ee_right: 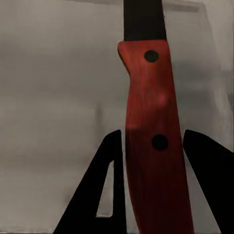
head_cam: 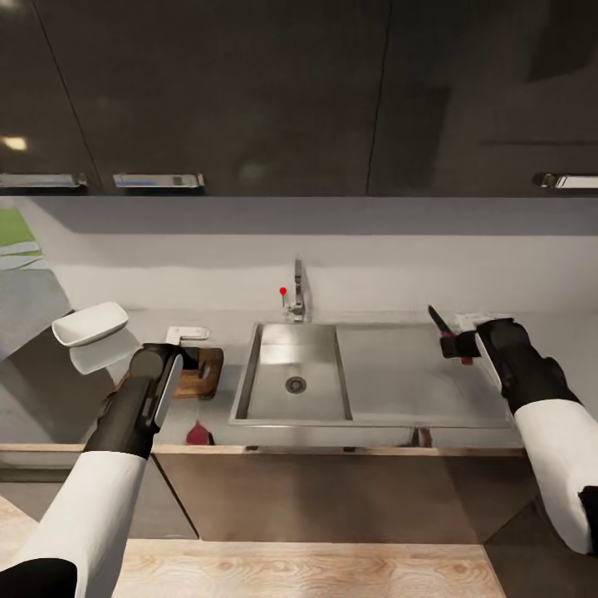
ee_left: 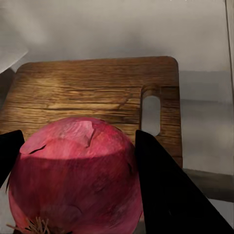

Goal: In the kitchen, take the Vidalia onion out of the sink, dice it on the chopping board with the paring knife, put the diced onion into the bowl on the countertop, then place both the paring knife and the chopping board into the sink.

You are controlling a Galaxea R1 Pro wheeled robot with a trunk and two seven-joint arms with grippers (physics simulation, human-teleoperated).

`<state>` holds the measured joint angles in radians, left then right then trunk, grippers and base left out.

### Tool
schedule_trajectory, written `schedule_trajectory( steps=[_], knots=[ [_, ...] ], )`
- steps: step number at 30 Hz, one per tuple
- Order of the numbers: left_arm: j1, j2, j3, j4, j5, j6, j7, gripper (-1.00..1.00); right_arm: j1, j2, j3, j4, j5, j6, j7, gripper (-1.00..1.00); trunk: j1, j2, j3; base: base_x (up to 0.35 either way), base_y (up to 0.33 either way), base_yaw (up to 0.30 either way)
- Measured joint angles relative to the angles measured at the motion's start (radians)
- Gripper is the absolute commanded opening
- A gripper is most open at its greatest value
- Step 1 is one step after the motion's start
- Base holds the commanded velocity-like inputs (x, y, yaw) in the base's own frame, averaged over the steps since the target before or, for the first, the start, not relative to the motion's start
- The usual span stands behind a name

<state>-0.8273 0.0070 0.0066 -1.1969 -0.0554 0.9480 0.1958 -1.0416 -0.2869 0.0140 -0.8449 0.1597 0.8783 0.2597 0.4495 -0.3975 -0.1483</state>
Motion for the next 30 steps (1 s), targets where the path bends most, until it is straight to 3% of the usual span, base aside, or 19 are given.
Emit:
schedule_trajectory(
  steps=[3, 4, 5, 6, 8, 10, 11, 12, 13, 15, 16, 22, 30],
  knots=[
    [0.000, 0.000, 0.000, 0.000, 0.000, 0.000, 0.000, -1.00, 0.048, -0.053, -0.001, -0.083, -0.001, 0.001, 0.088, -1.00, 0.000, 0.000, 0.000, 0.001, 0.001, 0.000],
    [0.000, 0.000, 0.000, 0.000, 0.000, 0.000, 0.000, -1.00, 0.101, -0.078, -0.005, -0.187, -0.002, 0.001, 0.098, -1.00, 0.000, -0.001, 0.000, 0.000, 0.000, 0.000],
    [0.000, 0.000, 0.000, 0.001, 0.000, 0.000, 0.000, -1.00, 0.138, -0.087, -0.022, -0.251, -0.003, 0.003, 0.103, -1.00, 0.000, -0.001, 0.000, 0.000, 0.000, 0.000],
    [0.000, 0.000, 0.000, 0.001, 0.000, -0.001, 0.000, -1.00, 0.199, -0.091, -0.090, -0.349, -0.001, 0.006, 0.129, -1.00, 0.000, -0.001, 0.000, 0.000, 0.000, 0.000],
    [0.000, 0.001, 0.000, 0.001, -0.001, -0.002, 0.000, -1.00, 0.322, -0.092, -0.178, -0.517, -0.004, 0.010, 0.180, -1.00, 0.000, -0.001, 0.000, 0.000, 0.000, 0.000],
    [0.000, 0.001, 0.004, -0.009, -0.001, -0.004, -0.001, -1.00, 0.453, -0.080, -0.333, -0.662, 0.001, 0.003, 0.265, -1.00, 0.000, -0.001, 0.000, 0.000, 0.000, 0.000],
    [0.000, -0.001, 0.003, -0.042, 0.001, -0.003, -0.003, -1.00, 0.473, -0.063, -0.461, -0.680, 0.003, 0.001, 0.401, -1.00, 0.000, 0.000, 0.000, 0.000, 0.000, 0.000],
    [0.000, -0.002, 0.001, -0.072, 0.002, 0.002, -0.002, -1.00, 0.478, -0.057, -0.542, -0.684, 0.005, -0.001, 0.453, -1.00, 0.000, -0.001, 0.000, 0.000, 0.000, 0.000],
    [0.000, -0.002, 0.000, -0.086, 0.004, 0.003, -0.002, -1.00, 0.479, -0.055, -0.569, -0.685, 0.004, 0.000, 0.468, -1.00, 0.000, 0.000, 0.000, 0.000, 0.000, 0.000],
    [0.000, -0.001, 0.004, -0.091, 0.005, 0.004, -0.002, -1.00, 0.480, -0.044, -0.585, -0.687, 0.078, -0.031, 0.482, -1.00, 0.000, 0.000, 0.000, 0.008, 0.003, 0.000],
    [0.000, -0.002, 0.004, -0.094, 0.006, 0.004, -0.002, -1.00, 0.480, -0.044, -0.588, -0.689, 0.089, -0.052, 0.505, -1.00, 0.000, 0.000, 0.000, 0.083, 0.061, 0.000],
    [0.000, -0.001, 0.003, -0.027, 0.008, 0.005, -0.002, -1.00, 0.480, -0.044, -0.590, -0.688, 0.102, -0.067, 0.524, -1.00, 0.000, 0.000, 0.000, 0.185, 0.183, 0.000],
    [0.000, 0.000, 0.003, 0.038, 0.009, -0.001, -0.002, -1.00, 0.480, -0.048, -0.593, -0.685, 0.103, -0.067, 0.523, -1.00, 0.000, 0.000, 0.000, 0.002, 0.249, 0.000]
  ],
)
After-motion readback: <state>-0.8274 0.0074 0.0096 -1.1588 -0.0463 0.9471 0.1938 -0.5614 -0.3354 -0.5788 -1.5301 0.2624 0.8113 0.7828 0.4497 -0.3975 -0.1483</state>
